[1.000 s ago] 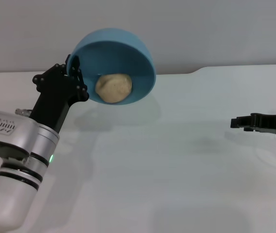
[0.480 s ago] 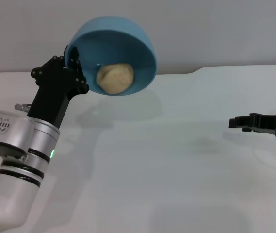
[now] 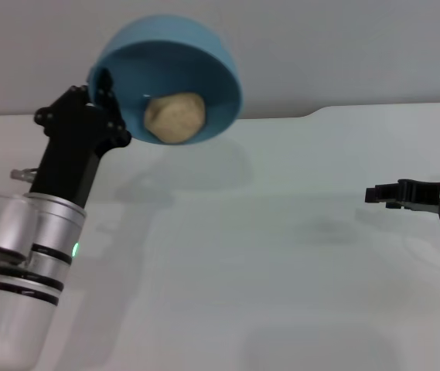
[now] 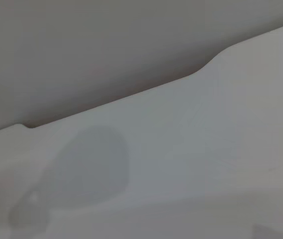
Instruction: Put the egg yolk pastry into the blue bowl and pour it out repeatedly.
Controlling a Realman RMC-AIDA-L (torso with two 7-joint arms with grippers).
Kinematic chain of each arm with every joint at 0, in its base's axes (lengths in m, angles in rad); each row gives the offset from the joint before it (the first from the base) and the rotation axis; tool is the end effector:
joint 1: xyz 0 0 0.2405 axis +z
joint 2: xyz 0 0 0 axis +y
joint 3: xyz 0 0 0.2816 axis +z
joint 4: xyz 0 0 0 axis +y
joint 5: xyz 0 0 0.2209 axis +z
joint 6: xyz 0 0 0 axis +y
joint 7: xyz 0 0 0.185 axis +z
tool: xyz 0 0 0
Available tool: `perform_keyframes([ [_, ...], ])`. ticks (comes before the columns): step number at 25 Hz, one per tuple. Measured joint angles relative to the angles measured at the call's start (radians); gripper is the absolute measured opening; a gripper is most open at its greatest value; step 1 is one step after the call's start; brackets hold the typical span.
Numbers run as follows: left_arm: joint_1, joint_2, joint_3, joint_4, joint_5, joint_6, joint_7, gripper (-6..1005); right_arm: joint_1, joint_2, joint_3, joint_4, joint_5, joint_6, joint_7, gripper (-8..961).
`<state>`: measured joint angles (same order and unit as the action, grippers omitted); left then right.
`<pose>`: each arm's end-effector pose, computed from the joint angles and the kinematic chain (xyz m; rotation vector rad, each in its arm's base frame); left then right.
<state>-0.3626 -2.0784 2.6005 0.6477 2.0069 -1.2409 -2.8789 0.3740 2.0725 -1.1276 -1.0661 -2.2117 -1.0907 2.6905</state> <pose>-0.2348 0.3604 -0.0832 -1.6074 -0.3904 -0.9070 0.3165 0.3990 -0.0287 -1.9882 1.6752 0.3265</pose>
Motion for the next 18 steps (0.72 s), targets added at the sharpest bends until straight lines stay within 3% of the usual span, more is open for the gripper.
perform_keyframes([
  [4,-0.008,0.000,0.042,0.001,-0.056,-0.041,0.000,-1,0.000,0.000,0.003,0.000,0.000,0.000,0.000,398],
  [18,-0.024,0.000,0.116,-0.011,-0.050,-0.145,0.000,-2,0.006,-0.003,0.007,-0.007,0.014,0.000,0.000,399],
])
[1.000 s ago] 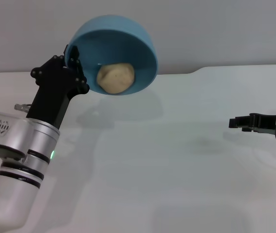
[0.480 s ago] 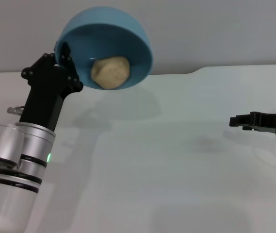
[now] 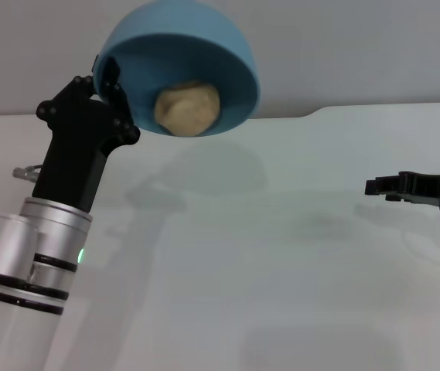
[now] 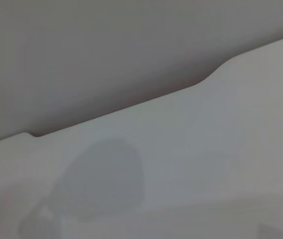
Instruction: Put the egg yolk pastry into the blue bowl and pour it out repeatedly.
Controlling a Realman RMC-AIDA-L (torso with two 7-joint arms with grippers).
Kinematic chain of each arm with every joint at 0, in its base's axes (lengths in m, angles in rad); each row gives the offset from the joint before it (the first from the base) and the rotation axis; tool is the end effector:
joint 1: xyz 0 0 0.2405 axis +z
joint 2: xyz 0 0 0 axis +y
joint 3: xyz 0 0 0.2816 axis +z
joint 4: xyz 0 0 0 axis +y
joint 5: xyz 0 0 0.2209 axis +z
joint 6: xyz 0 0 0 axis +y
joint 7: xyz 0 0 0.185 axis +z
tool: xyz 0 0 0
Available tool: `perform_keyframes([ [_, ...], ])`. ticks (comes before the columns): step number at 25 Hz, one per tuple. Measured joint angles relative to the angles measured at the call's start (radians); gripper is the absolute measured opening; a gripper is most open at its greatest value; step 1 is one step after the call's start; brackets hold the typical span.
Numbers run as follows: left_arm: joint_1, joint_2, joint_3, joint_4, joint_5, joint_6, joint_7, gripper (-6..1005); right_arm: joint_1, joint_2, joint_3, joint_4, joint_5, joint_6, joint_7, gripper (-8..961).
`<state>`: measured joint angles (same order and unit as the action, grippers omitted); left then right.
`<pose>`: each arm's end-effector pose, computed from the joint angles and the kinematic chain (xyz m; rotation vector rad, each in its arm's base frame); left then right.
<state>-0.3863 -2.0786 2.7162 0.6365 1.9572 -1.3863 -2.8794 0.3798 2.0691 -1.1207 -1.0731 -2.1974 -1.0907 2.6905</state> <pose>-0.2175 0.3461 -0.0800 -1.5908 -0.3072 -1.0044 0.3120 0.4033 -0.0242 -1.9877 1.6659 0.3529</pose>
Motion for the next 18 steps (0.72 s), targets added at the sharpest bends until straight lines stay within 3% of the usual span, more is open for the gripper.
perform_keyframes([
  [12,-0.043,0.000,0.000,-0.014,-0.009,0.093,0.000,-1,0.002,0.001,0.004,0.006,0.002,0.006,-0.007,397],
  [18,-0.037,0.000,-0.001,-0.008,-0.011,0.048,0.000,-1,0.003,0.000,0.005,0.007,0.002,0.012,-0.009,397],
])
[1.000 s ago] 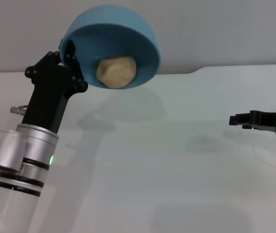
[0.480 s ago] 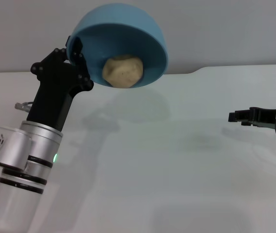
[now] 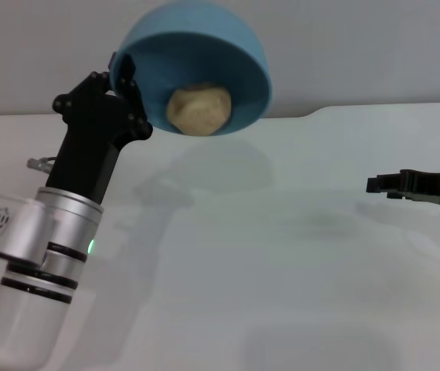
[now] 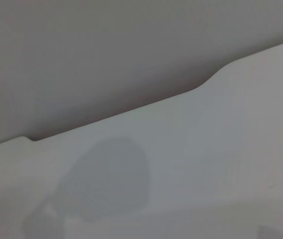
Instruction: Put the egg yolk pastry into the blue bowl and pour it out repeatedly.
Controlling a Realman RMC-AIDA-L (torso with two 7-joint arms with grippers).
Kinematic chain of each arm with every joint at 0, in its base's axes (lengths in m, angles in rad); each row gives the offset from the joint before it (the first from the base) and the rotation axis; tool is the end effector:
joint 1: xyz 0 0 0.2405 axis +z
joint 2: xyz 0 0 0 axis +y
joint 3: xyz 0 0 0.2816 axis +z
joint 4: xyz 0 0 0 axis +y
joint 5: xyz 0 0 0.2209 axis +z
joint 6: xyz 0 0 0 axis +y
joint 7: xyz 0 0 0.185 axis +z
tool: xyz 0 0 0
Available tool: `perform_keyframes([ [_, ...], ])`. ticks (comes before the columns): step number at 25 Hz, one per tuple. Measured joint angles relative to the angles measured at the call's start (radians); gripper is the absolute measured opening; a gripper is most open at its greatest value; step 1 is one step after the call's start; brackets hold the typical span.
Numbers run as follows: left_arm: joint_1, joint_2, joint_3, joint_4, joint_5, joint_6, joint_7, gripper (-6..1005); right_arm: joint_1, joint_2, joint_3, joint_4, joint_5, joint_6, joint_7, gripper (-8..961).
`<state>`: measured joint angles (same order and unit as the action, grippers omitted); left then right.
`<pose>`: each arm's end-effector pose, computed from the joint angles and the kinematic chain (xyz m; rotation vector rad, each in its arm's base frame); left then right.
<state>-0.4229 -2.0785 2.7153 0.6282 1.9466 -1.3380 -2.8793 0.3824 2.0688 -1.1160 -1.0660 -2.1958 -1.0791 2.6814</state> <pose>-0.2121 0.3571 -0.0865 -1.6310 -0.3094 -0.9875 0.3133 0.4052 -0.0232 -1.9817 1.6566 0.3579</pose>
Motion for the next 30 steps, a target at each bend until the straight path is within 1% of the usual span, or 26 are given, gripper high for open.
perform_keyframes([
  [2,0.006,0.000,0.004,0.006,0.000,-0.028,0.000,-1,-0.001,-0.001,0.001,-0.001,0.000,0.003,0.000,398],
  [8,0.005,0.000,0.012,0.010,-0.029,-0.057,-0.001,-2,0.000,-0.001,0.001,-0.007,0.000,0.007,0.000,398],
  [12,-0.009,0.000,0.013,0.006,-0.035,-0.038,-0.001,-2,0.002,-0.001,0.001,-0.012,0.000,0.010,0.000,398],
  [17,-0.010,0.000,0.013,0.012,-0.036,-0.046,-0.001,-2,0.004,-0.001,0.001,-0.015,-0.001,0.013,0.000,398],
  [26,-0.010,0.000,0.014,0.024,-0.034,-0.120,-0.002,-1,0.003,-0.002,0.012,-0.020,-0.001,0.013,0.000,399],
  [30,-0.011,0.000,0.014,0.025,-0.034,-0.132,-0.002,-1,0.006,-0.002,0.013,-0.022,-0.001,0.013,0.000,399],
])
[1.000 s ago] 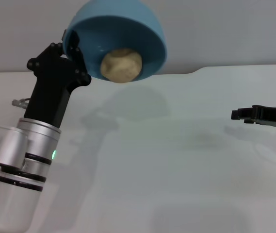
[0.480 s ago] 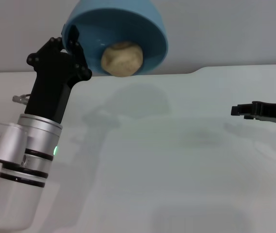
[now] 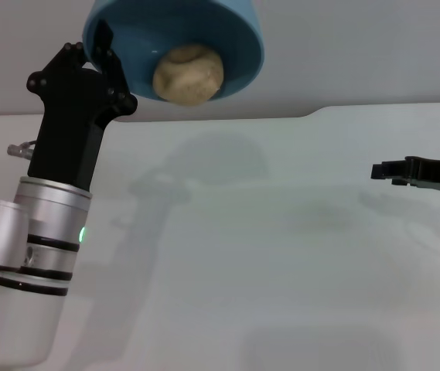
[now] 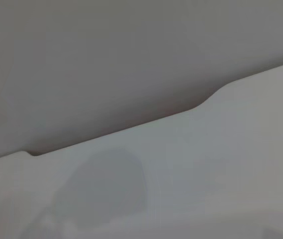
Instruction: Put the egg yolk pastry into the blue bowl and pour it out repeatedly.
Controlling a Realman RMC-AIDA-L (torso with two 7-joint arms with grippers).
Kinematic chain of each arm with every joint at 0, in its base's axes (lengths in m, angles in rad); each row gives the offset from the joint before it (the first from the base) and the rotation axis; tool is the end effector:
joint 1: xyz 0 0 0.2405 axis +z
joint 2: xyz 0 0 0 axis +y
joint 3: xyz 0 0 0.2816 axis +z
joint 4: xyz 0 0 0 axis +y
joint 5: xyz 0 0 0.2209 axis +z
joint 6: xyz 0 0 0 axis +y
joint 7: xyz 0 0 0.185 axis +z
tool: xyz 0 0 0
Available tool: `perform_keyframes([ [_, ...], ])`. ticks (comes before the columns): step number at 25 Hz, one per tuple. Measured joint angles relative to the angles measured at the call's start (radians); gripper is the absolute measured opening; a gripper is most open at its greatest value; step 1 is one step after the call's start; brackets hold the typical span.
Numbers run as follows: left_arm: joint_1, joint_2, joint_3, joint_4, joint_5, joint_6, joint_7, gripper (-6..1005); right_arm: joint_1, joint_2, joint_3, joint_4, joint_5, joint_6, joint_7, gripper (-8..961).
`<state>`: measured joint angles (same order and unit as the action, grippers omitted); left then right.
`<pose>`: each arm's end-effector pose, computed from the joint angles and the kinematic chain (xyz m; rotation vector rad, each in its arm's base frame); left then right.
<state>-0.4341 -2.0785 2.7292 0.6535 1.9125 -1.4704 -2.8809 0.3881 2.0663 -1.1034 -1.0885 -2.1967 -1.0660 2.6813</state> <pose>-0.1967 0.3522 -0.0656 -1.5178 -0.2670 -1.1000 0.3088 0.4129 -0.0133 -1.9692 1.6180 0.3830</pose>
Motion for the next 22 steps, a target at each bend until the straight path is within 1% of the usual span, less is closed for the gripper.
perform_keyframes([
  [15,-0.014,0.000,0.000,0.000,0.003,-0.021,0.000,-1,0.002,0.000,0.001,0.000,0.000,0.000,0.000,397],
  [22,-0.021,0.000,-0.001,-0.005,0.002,-0.003,0.000,-1,0.002,0.000,0.000,0.001,0.000,0.000,-0.001,398],
])
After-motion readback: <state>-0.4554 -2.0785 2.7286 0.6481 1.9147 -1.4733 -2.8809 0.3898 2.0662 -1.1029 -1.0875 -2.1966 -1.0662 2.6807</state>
